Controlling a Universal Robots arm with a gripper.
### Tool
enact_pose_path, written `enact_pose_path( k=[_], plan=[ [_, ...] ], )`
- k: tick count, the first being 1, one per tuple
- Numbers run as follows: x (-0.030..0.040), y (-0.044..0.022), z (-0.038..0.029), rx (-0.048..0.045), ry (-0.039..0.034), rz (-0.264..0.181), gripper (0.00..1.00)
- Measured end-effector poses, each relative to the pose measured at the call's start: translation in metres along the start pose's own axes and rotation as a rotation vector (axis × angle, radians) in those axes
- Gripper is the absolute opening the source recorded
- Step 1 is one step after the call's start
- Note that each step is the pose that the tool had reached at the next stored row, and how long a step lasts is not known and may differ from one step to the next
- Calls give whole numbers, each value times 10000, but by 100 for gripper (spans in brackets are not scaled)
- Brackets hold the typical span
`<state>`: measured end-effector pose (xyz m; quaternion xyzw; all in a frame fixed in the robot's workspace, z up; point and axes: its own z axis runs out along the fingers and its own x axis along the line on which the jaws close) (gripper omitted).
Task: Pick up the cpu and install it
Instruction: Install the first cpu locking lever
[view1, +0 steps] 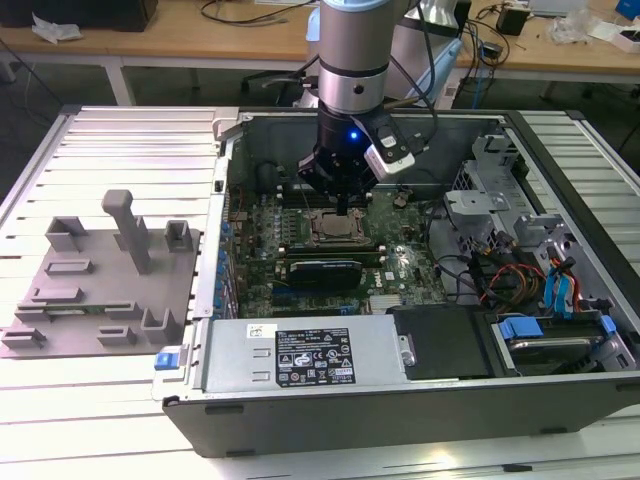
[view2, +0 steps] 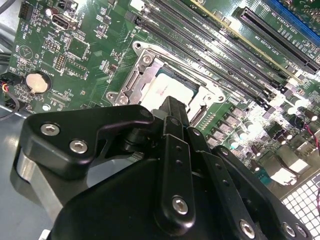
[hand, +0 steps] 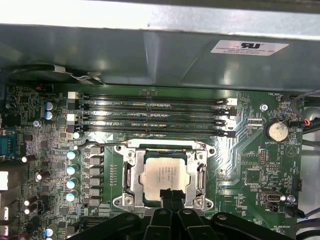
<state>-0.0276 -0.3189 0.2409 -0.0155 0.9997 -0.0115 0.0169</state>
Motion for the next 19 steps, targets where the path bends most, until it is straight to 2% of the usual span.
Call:
enact_pose_path(
  k=[5,19],
  plan=[
    [-1,-1,-19,1,0,0,11],
    [-7,-5,-205,0,0,0,11]
  ],
)
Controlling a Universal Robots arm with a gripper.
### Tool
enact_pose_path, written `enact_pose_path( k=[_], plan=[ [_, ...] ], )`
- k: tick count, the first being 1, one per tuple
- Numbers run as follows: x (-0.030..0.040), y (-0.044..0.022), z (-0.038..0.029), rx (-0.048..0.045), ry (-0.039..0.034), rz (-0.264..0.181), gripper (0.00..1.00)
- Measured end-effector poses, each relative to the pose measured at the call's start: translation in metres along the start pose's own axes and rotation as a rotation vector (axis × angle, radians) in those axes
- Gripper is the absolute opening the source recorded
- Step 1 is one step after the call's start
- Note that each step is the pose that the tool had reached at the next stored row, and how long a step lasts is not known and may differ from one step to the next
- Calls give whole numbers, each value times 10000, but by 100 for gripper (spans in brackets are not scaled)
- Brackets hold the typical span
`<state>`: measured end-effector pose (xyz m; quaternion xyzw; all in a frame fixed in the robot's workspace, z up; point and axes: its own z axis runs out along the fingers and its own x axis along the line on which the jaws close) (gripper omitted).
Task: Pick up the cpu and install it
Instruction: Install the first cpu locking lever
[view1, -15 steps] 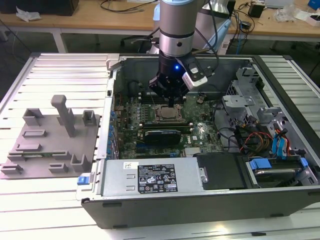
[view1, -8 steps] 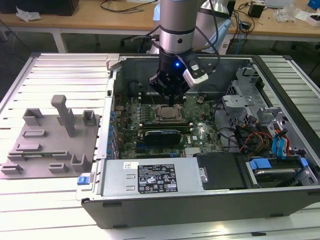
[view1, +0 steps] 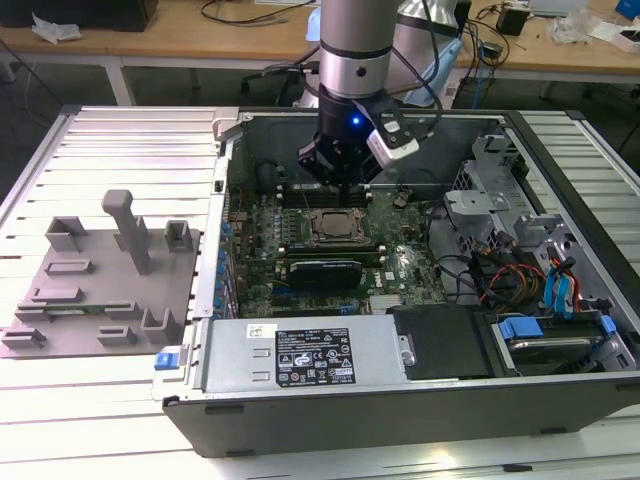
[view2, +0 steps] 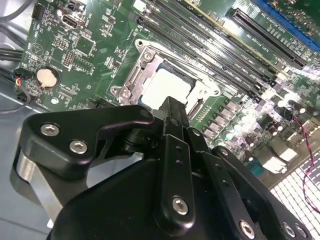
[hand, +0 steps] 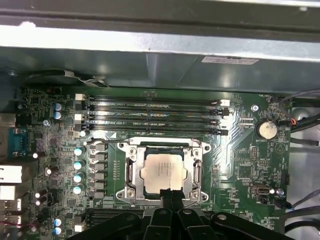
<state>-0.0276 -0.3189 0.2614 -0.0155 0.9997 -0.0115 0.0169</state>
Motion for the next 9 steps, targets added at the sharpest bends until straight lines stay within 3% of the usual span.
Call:
enact_pose_path(
  k=[3,9],
  plan=[
    [-2,-2,-53,1,1,0,11],
    [-2,-2,-63,-1,-1,0,11]
  ],
)
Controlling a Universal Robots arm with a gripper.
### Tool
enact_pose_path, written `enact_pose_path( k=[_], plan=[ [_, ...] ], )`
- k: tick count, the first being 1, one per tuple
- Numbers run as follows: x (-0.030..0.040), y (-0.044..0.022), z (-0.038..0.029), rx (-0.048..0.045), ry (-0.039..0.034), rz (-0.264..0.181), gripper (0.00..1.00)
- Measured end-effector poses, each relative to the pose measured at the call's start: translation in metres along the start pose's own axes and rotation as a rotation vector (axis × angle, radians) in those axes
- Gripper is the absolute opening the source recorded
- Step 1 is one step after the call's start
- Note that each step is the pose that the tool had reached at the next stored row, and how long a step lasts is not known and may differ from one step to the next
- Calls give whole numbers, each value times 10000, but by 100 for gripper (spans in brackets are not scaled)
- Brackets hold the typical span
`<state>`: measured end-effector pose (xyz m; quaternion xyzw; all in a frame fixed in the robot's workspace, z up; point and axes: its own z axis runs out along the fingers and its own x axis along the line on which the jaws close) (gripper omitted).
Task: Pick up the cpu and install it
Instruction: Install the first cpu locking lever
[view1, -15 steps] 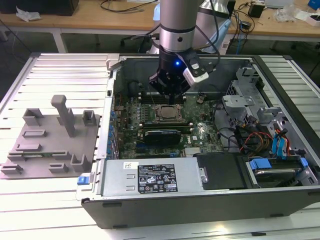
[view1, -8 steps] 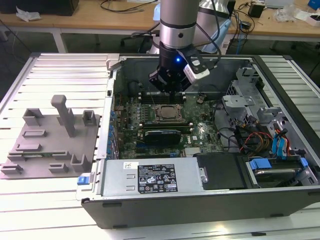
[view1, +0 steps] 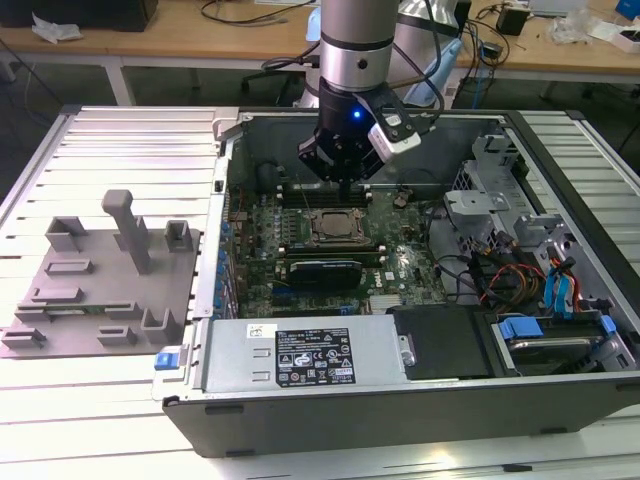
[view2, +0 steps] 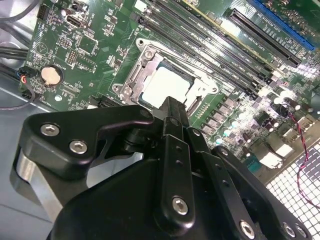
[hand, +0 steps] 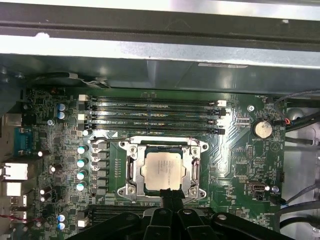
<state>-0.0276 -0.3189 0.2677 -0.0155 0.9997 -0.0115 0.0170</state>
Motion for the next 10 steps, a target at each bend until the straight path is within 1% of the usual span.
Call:
enact_pose_path(
  k=[2,4,7,10],
  plan=[
    [3,0,-1,1,1,-1,11],
    [26,1,-2,2,1,-1,11],
    [88,2,-4,1,1,-1,11],
    [171,5,-6,1,1,0,11]
  ],
)
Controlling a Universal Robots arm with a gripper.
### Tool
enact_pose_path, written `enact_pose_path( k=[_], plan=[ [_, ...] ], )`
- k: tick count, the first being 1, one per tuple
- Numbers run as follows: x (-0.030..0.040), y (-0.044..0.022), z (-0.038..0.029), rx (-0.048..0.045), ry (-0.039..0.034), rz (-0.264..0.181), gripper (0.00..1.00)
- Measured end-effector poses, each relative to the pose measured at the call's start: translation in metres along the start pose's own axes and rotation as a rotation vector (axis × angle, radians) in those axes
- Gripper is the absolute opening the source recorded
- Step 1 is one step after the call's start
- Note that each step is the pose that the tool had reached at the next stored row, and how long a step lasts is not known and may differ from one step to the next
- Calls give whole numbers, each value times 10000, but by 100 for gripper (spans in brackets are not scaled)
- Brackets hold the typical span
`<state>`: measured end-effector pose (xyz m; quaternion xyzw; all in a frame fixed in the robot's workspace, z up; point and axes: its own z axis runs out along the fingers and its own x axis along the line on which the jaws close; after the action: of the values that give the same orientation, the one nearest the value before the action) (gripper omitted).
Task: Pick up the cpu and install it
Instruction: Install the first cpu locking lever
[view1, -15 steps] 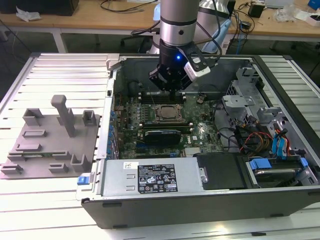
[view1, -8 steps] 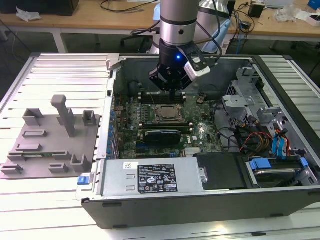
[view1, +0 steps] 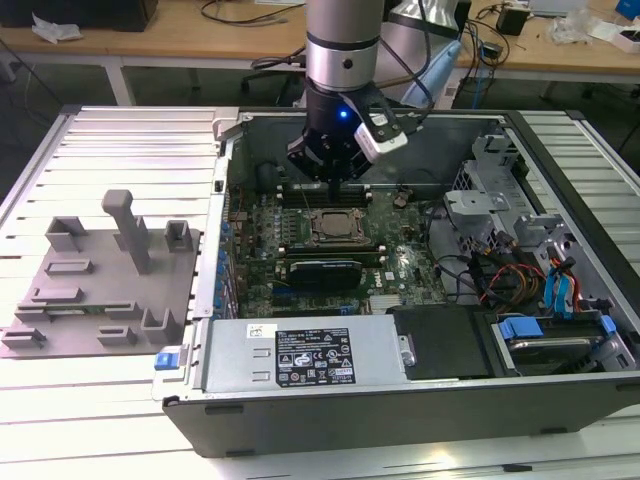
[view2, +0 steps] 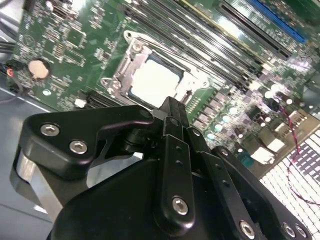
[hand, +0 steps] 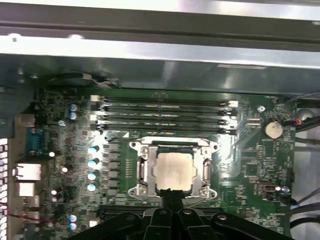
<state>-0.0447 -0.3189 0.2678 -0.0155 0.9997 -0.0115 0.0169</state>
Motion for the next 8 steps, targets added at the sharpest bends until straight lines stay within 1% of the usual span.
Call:
enact_pose_path(
  k=[5,8],
  plan=[
    [240,7,-8,-1,-1,0,11],
    [318,10,-10,0,-1,0,11]
  ],
)
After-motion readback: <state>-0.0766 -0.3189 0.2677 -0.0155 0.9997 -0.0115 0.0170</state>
